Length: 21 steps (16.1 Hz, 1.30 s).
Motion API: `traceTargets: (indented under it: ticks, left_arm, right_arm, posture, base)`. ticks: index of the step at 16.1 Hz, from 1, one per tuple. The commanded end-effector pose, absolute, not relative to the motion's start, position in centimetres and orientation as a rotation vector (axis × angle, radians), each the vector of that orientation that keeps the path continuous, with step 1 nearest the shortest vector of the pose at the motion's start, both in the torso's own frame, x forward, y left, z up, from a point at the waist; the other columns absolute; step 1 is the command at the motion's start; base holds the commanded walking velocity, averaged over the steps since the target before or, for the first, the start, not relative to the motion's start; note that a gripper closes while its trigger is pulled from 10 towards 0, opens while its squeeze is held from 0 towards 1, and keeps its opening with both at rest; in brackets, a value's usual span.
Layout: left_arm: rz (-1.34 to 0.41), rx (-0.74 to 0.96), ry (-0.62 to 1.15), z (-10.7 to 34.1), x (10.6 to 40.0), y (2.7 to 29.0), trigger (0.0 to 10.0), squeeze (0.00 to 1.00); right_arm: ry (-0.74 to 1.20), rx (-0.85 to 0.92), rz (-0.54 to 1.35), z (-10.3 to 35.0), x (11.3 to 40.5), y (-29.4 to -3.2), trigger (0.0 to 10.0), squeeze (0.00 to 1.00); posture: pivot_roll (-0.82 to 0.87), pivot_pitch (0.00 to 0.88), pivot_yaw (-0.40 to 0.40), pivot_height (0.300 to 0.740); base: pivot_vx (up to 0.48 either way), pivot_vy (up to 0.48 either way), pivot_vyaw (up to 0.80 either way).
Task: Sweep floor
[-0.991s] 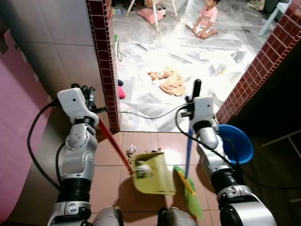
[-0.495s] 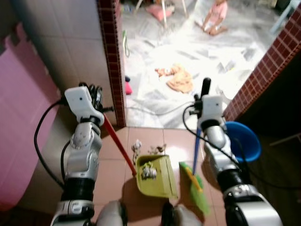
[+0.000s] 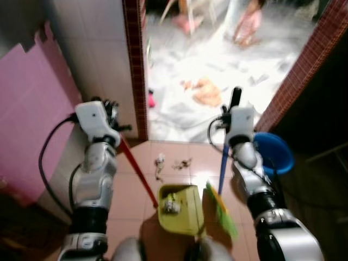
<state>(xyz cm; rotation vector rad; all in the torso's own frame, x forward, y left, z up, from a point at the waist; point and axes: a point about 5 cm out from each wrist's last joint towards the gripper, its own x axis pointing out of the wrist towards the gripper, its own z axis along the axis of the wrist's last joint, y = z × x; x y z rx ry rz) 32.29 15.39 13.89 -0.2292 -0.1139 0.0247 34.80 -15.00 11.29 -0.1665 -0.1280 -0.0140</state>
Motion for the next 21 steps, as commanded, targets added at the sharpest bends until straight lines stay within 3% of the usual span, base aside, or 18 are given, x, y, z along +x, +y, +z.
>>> traceTargets:
  ticks: [1, 6, 12, 21]
  left_arm:
    - [0.016, -0.244, -0.177, 15.4, 32.6, 15.2, 10.0, 0.0]
    - [0.014, -0.242, -0.176, 15.4, 32.7, 15.1, 10.0, 0.0]
    - [0.039, -0.227, -0.214, 15.8, 32.8, 15.6, 10.0, 0.0]
    - [0.066, -0.273, -0.362, 20.1, 33.6, 17.1, 10.0, 0.0]
  right_arm:
    - [-0.142, -0.169, -0.035, 11.7, 34.9, -15.3, 10.0, 0.0]
    - [-0.143, -0.167, -0.041, 11.6, 35.0, -15.5, 10.0, 0.0]
    - [-0.157, -0.172, -0.046, 12.0, 35.2, -15.4, 10.0, 0.0]
    - [-0.128, -0.194, -0.077, 11.4, 35.0, -16.0, 10.0, 0.0]
  posture:
    - [-0.02, 0.0, -0.002, 0.74]
    - [-0.02, 0.0, -0.005, 0.74]
    - [-0.02, 0.0, -0.011, 0.74]
    - [-0.02, 0.0, -0.007, 0.74]
  base:
    - [-0.24, 0.0, 0.0]
    - [0.0, 0.0, -0.47]
    - [0.0, 0.0, 0.0]
    - [0.0, 0.0, -0.79]
